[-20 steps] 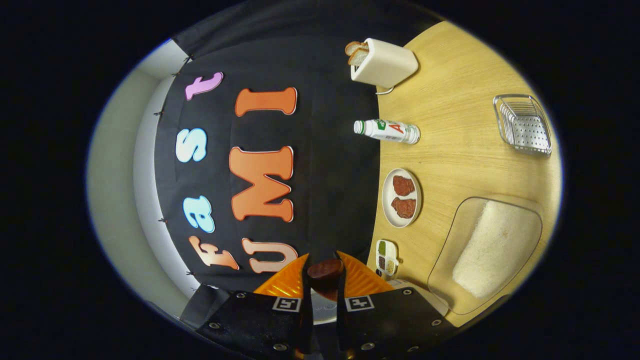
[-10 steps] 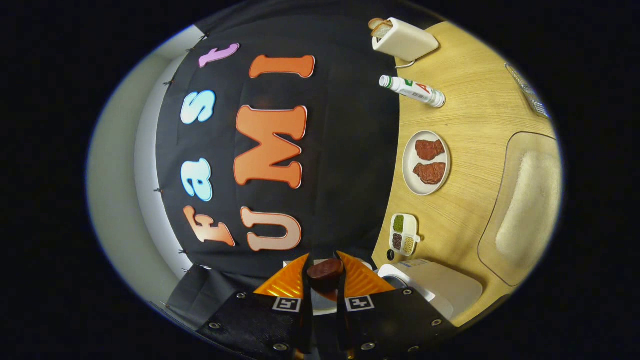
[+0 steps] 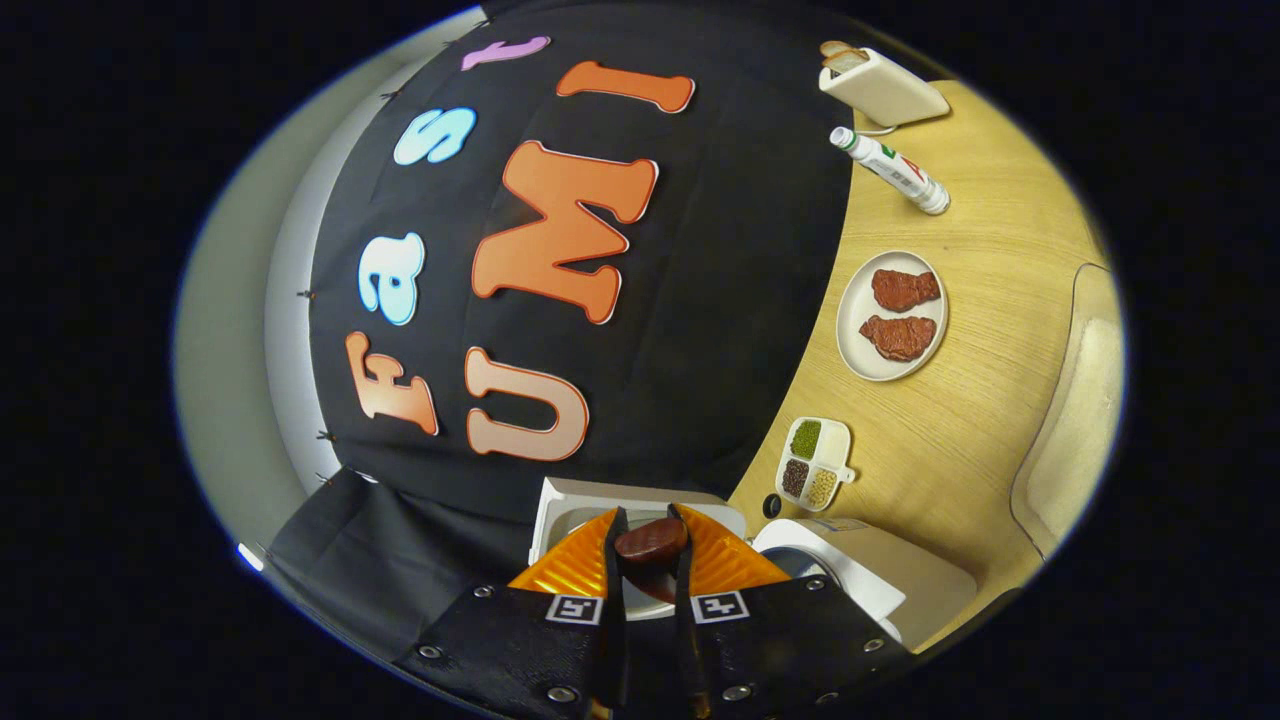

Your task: Close the left gripper, press the button to open the rice cooker; take a wooden spoon from the chopstick holder with the right hand, scoop a spoonful of rice and pour it into the rice cooker, then put the wooden spoon back into the chopstick holder.

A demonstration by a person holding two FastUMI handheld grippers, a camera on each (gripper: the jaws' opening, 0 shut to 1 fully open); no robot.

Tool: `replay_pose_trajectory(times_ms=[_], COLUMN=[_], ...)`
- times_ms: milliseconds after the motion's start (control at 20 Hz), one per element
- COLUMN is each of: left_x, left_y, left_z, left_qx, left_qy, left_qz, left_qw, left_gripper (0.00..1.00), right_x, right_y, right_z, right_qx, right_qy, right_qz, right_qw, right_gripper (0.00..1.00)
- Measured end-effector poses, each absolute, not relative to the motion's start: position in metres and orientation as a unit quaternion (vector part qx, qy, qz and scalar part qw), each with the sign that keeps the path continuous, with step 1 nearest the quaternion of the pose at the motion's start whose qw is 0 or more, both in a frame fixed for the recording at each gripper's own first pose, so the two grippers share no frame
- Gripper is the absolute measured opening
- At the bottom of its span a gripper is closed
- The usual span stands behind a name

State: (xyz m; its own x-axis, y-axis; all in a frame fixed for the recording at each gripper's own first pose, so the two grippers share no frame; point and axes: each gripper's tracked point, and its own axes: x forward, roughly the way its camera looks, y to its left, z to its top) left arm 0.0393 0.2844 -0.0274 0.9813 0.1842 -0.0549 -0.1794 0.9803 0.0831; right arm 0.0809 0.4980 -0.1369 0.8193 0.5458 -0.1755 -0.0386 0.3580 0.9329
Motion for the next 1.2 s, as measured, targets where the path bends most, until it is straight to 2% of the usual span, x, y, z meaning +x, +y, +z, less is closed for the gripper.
replay_pose_trajectory(times_ms=[150, 200, 500, 1200], left_x=[0.037, 0.038, 0.038, 0.036], left_y=[0.293, 0.295, 0.301, 0.291], left_z=[-0.026, -0.028, -0.029, -0.032], left_qx=[0.034, 0.034, 0.035, 0.043], left_qy=[0.031, 0.032, 0.032, 0.030], left_qz=[0.096, 0.098, 0.106, 0.101], left_qw=[0.994, 0.994, 0.993, 0.994], left_gripper=[0.97, 1.00, 1.00, 1.00], right_x=[0.082, 0.082, 0.077, 0.059], right_y=[0.510, 0.513, 0.529, 0.564], right_z=[-0.135, -0.135, -0.131, -0.099], right_qx=[0.512, 0.504, 0.432, 0.281], right_qy=[0.237, 0.238, 0.228, 0.180], right_qz=[0.191, 0.193, 0.206, 0.272], right_qw=[0.803, 0.807, 0.848, 0.903], right_gripper=[0.18, 0.18, 0.18, 0.18])
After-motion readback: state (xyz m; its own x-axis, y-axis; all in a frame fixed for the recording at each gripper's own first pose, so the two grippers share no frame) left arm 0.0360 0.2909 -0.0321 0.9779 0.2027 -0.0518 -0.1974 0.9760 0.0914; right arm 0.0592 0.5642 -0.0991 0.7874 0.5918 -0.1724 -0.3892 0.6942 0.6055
